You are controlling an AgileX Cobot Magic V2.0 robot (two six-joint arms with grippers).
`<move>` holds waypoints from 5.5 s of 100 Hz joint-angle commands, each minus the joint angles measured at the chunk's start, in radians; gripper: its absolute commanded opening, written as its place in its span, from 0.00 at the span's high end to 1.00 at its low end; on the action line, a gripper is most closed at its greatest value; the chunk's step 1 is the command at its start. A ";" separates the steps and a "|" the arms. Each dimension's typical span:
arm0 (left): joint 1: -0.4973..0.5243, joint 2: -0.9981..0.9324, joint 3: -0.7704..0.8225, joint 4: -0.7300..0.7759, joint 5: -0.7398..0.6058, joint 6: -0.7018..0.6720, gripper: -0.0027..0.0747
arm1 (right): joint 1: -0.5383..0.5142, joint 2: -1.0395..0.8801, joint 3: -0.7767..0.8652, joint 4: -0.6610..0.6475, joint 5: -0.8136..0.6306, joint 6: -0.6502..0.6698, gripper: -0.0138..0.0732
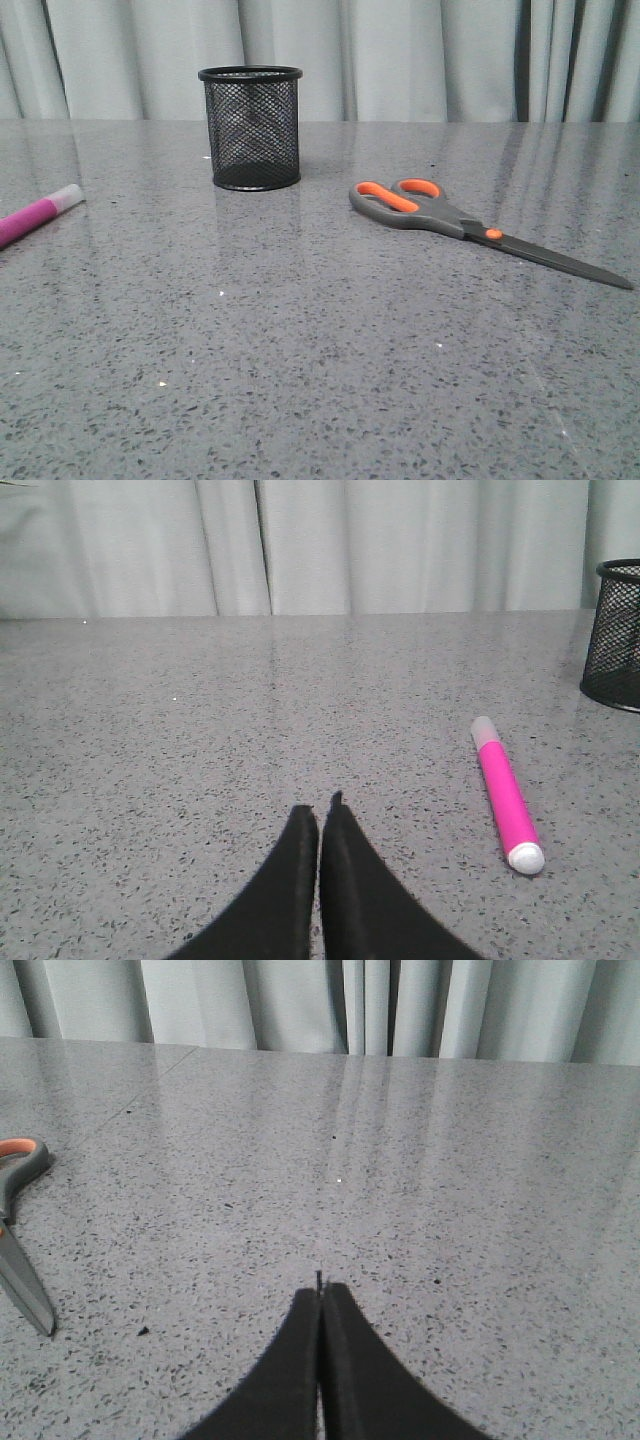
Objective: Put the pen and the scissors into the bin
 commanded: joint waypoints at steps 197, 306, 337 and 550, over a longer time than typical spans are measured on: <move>-0.007 -0.004 -0.166 -0.690 0.037 -0.003 0.99 | -0.006 0.058 -0.204 0.495 0.034 -0.004 0.90; -0.007 0.775 -0.790 -0.460 0.741 0.198 0.99 | 0.039 0.727 -0.715 0.279 0.601 -0.057 0.40; -0.007 0.902 -0.790 -0.623 0.771 0.374 0.52 | 0.039 0.727 -0.715 0.279 0.595 -0.057 0.40; -0.113 1.555 -1.138 -0.318 0.762 0.330 0.45 | 0.039 0.727 -0.715 0.279 0.576 -0.057 0.40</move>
